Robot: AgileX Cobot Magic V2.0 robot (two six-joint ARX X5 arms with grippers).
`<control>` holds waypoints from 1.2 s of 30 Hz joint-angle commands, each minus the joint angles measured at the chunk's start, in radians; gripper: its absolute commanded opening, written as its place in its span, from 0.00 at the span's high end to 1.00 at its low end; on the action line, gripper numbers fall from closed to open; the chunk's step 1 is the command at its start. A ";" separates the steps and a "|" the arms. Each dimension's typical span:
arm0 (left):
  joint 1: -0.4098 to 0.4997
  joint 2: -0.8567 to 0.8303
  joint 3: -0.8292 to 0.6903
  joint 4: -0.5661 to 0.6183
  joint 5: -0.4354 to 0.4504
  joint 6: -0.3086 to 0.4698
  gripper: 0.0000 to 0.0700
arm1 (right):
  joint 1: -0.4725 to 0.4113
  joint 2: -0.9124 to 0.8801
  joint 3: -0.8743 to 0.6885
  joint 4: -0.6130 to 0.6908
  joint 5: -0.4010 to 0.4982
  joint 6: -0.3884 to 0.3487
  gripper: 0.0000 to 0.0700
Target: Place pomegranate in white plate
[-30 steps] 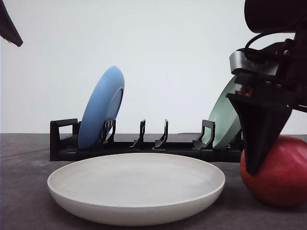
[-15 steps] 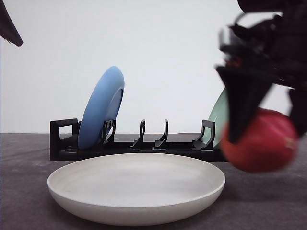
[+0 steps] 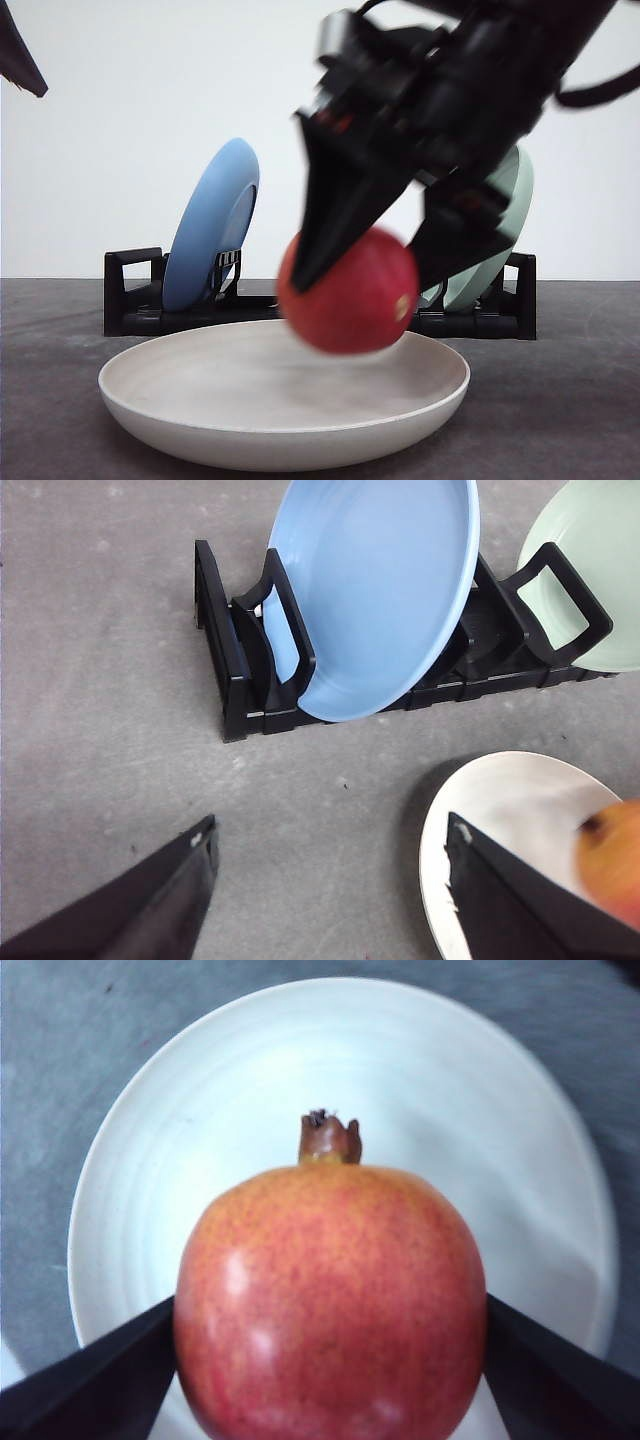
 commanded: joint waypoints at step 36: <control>-0.002 0.010 0.018 0.012 0.005 0.016 0.38 | -0.103 -0.258 -0.104 0.191 0.042 -0.053 0.21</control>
